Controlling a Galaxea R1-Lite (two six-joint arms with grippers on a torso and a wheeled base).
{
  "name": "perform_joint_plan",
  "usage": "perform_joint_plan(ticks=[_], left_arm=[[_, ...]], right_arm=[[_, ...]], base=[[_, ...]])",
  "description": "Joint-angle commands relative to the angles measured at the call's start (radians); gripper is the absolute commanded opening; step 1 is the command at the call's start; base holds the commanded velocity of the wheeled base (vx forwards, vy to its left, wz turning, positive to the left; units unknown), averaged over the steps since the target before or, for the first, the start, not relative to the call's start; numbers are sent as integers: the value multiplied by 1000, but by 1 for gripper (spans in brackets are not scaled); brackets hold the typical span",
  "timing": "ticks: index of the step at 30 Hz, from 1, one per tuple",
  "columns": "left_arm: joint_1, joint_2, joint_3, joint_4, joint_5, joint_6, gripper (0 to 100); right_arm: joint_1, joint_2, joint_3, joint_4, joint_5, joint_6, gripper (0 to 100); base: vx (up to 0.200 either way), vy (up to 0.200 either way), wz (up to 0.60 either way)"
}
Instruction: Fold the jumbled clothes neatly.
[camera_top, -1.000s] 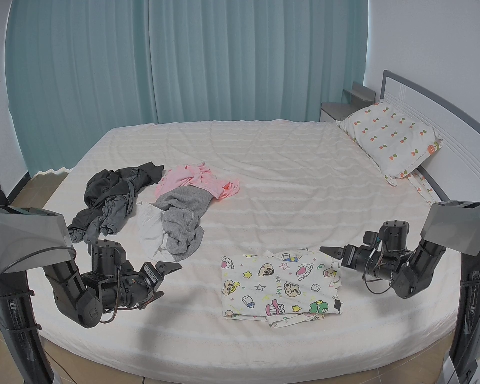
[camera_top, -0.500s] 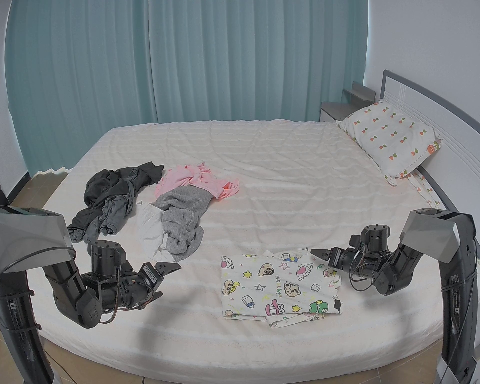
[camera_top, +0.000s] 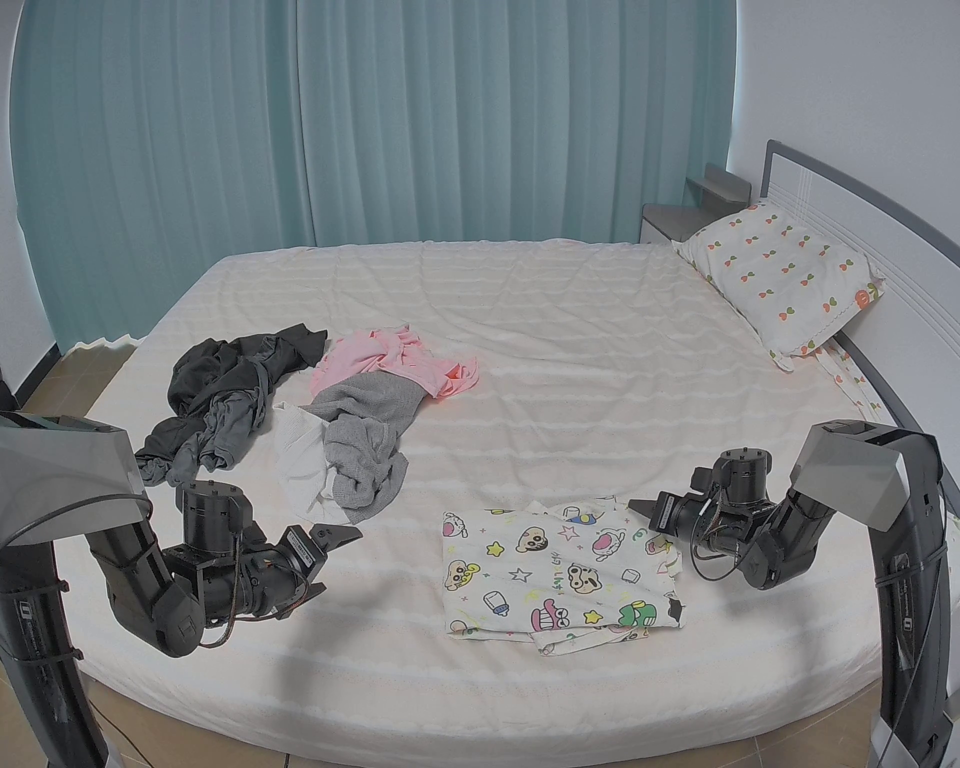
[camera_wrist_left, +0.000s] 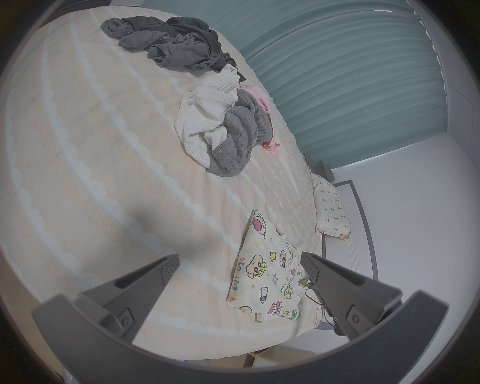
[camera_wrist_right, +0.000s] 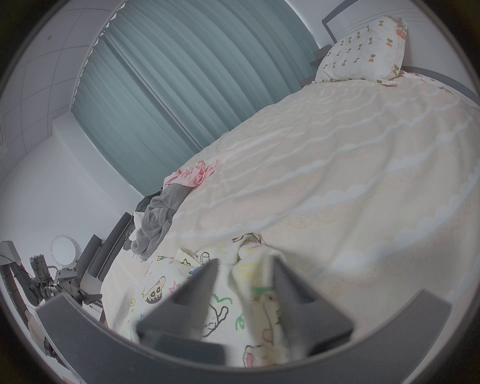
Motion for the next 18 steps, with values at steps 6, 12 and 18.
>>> perform_joint_plan(ticks=[6, 12, 18], left_arm=[[1, 4, 0, 0, 1, 0, 100], [1, 9, 2, -20, 1, 0, 100], [1, 15, 6, -34, 0, 0, 100]], right_arm=[[-11, -15, -6, -21, -1, 2, 0], [-19, -24, -32, -21, -21, 2, 0], [-22, -18, -70, -10, -65, 2, 0]], base=[[0, 0, 0], [0, 0, 0], [0, 0, 0]])
